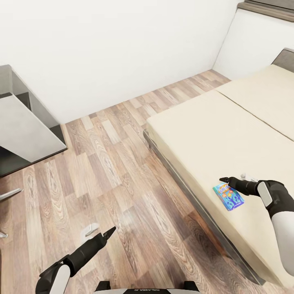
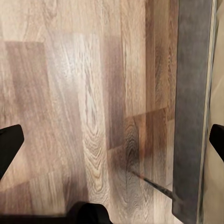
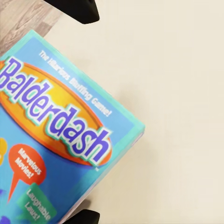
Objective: Put all the toys in the child's room - the three board games (two on the bed and one on the table), the two jigsaw puzzles on the table, and the tennis ball on the table - inside the toy box on the table in the child's room.
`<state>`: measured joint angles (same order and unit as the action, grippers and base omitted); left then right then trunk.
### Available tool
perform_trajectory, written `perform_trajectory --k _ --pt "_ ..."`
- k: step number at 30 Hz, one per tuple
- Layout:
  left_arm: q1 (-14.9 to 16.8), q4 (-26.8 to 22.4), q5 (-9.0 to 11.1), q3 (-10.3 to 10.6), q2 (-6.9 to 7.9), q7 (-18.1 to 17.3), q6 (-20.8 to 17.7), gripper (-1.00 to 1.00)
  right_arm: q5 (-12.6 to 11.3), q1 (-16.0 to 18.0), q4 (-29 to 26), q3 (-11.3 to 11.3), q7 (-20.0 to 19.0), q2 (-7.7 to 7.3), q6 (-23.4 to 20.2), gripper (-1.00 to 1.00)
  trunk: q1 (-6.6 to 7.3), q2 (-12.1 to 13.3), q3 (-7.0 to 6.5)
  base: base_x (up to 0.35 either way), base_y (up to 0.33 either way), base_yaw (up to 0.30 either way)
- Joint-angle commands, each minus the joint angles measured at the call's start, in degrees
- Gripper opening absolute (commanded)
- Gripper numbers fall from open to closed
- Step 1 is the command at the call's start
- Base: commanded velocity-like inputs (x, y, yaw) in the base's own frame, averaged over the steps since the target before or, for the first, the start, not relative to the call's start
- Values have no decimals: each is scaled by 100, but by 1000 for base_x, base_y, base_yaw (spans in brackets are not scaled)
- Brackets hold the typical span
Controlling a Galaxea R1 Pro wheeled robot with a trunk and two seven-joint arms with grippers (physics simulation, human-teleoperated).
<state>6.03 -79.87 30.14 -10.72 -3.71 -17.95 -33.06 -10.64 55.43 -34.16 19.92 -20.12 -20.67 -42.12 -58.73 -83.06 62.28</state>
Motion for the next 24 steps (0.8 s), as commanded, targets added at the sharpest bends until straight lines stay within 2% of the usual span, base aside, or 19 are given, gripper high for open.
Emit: perform_trajectory --k 1,10,24 --pt "3 -3 29 -18 -7 -16 -50 100 -7 3 -3 20 -13 2 -33 100 0 -2 3 -4 0 1" --pt "26 56 32 -18 -7 -16 -51 100 -8 3 -3 20 -10 2 -33 100 0 -2 3 -32 0 1" --pt "52 86 31 -18 -7 -16 -52 100 -6 3 -3 19 -9 2 -33 100 0 -2 3 -137 0 0"
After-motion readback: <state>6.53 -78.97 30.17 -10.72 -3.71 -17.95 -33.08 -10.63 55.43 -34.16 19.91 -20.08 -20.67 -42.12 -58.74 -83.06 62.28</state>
